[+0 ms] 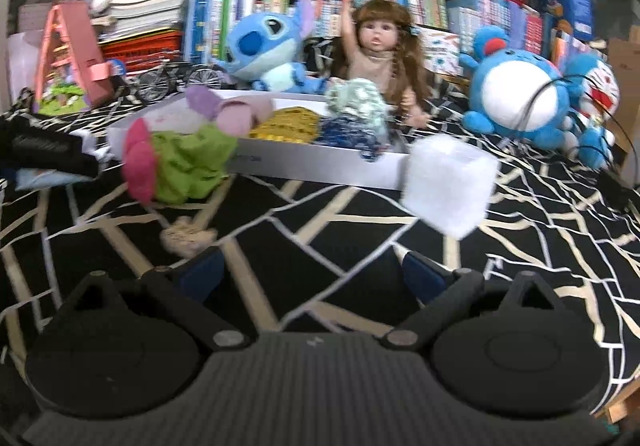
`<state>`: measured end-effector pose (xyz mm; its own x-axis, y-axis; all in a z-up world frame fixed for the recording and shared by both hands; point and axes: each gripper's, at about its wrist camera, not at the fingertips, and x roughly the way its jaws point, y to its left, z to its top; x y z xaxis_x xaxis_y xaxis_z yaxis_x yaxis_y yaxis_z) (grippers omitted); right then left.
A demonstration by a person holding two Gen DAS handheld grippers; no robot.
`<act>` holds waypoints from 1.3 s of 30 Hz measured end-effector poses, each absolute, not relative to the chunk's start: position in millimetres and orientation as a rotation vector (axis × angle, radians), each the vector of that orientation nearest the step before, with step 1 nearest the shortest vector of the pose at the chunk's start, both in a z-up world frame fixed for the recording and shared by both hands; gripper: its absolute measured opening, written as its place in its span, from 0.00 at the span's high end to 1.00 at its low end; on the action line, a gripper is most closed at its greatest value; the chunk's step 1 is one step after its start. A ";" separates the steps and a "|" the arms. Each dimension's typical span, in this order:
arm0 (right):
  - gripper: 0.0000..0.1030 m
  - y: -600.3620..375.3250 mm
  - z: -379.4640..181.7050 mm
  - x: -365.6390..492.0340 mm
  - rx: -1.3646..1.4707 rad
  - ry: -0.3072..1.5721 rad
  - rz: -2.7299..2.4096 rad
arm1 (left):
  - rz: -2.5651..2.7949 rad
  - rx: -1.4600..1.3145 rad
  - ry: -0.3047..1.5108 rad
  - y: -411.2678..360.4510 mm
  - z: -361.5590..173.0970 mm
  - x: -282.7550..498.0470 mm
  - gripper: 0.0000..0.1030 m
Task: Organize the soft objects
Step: 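Grasp the light blue wrapped packet with the left tool while the right tool reaches the small tag, then grasp the small printed tag with the right tool while the left tool holds the packet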
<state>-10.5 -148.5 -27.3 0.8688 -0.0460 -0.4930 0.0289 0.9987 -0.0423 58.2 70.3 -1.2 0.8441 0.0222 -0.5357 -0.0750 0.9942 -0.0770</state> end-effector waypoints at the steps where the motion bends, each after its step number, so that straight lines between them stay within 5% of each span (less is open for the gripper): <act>1: 0.04 -151.1 -26.7 -9.6 -0.023 0.518 -0.048 | 0.043 -0.092 0.564 69.4 -1.2 56.4 0.20; 7: 0.06 -152.7 -25.7 -18.0 0.071 0.502 0.007 | 0.006 -0.064 0.555 70.0 -1.5 42.9 0.20; 14: 0.26 -129.2 -25.4 -17.7 0.035 0.489 0.059 | -0.001 -0.024 0.542 72.9 -1.8 34.5 0.20; 32: 0.28 -121.2 -20.0 -4.5 0.066 0.487 0.152 | -0.032 -0.009 0.532 70.1 -3.2 28.2 0.20; 39: 0.44 -111.8 -19.8 6.3 0.080 0.508 0.162 | -0.023 -0.013 0.527 72.6 0.0 28.9 0.20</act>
<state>6.3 -111.8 -19.8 0.8613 0.1745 -0.4772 -0.1346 0.9840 0.1168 28.9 72.6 0.0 0.8640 -0.0250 -0.5029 0.0181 0.9997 -0.0185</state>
